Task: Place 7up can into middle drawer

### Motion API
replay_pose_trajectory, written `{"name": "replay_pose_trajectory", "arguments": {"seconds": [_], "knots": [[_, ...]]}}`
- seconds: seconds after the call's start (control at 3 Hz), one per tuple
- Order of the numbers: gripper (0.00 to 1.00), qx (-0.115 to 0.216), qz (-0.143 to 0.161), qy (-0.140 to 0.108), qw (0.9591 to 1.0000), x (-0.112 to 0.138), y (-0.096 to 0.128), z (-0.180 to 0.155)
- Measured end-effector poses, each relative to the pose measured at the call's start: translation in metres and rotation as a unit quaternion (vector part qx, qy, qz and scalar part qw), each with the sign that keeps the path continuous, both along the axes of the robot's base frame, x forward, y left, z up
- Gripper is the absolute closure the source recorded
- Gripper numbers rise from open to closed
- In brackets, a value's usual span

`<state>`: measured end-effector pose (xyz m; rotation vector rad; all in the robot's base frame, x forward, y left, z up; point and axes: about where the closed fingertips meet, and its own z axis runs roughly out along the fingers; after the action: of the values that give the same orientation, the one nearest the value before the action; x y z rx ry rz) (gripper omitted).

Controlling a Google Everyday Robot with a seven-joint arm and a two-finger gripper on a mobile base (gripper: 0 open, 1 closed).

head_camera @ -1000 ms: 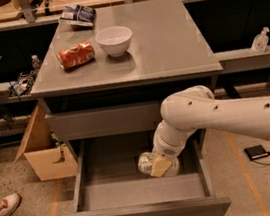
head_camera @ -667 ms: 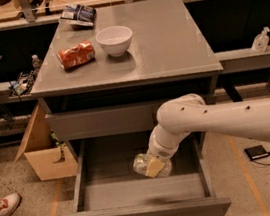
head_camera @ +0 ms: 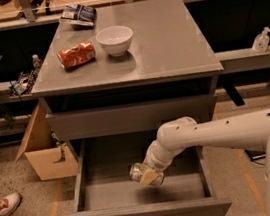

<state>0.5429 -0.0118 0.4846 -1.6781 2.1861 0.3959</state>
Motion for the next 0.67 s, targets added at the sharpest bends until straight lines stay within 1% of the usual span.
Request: {"name": "replay_pose_trajectory", "arguments": {"seconds": [0.33, 0.67], "knots": [[1.00, 0.022, -0.017, 0.017, 0.9995, 0.002, 0.011, -0.043], [1.00, 0.035, -0.026, 0.042, 0.9982, 0.003, 0.022, -0.084]]}}
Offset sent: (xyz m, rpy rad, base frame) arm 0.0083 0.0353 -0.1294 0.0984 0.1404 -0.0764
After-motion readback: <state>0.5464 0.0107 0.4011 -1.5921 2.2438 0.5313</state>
